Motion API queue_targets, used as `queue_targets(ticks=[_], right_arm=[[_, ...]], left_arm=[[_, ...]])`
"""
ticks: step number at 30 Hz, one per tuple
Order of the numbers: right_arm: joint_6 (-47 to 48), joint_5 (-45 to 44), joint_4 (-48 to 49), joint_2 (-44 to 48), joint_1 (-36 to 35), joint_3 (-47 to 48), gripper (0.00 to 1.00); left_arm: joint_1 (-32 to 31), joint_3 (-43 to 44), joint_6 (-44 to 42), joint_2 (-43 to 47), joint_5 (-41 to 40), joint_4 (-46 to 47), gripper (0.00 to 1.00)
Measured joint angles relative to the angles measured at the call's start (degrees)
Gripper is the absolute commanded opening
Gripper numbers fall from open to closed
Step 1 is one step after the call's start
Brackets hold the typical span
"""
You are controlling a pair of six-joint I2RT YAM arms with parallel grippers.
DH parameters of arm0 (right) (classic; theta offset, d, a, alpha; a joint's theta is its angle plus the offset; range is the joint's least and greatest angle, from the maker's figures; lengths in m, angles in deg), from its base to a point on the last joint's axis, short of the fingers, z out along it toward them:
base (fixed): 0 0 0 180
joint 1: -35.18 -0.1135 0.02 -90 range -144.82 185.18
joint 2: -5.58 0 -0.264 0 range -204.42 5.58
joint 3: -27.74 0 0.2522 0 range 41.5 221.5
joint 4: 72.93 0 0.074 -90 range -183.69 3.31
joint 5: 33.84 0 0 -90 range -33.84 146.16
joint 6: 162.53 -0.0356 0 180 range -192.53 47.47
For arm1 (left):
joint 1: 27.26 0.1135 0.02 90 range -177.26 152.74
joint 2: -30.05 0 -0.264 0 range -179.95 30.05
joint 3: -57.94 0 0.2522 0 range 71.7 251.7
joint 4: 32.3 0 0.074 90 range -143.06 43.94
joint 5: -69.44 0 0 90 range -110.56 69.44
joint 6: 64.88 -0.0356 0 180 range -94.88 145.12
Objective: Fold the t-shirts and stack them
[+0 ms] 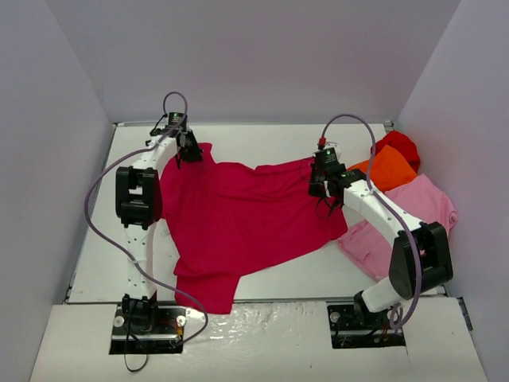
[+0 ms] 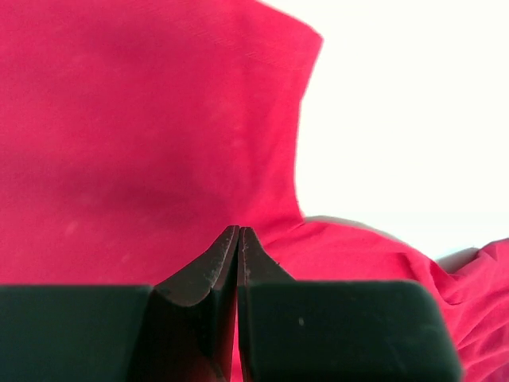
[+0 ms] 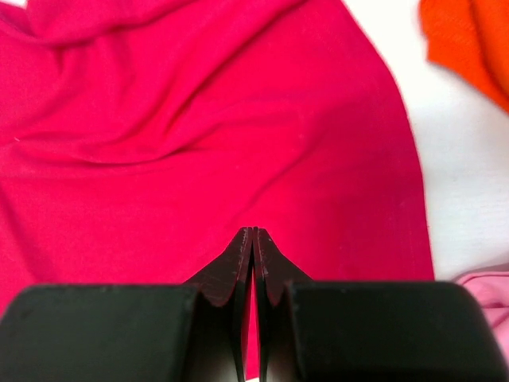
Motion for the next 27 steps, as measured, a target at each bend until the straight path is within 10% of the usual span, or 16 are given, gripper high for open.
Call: queue_targets(ticks=[5,18,27], right_arm=[[0.05,-0.71,3.70,-6.57,-0.39,-0.59,0.00],[1.76,0.48,7.81,-38.40,0.99,27.69,0.00],[1.65,3.09,7.80,-42.18,1.10,32.81,0.00]], left_arm=[[-1.25,-1.58,-2.01,0.85,0.91,-0.11,0.00],[-13.39,-43.33,4.89,35.00,1.28,10.99,0.00],[-16.04,-51.42,9.59,32.48,0.23,17.72,0.00]])
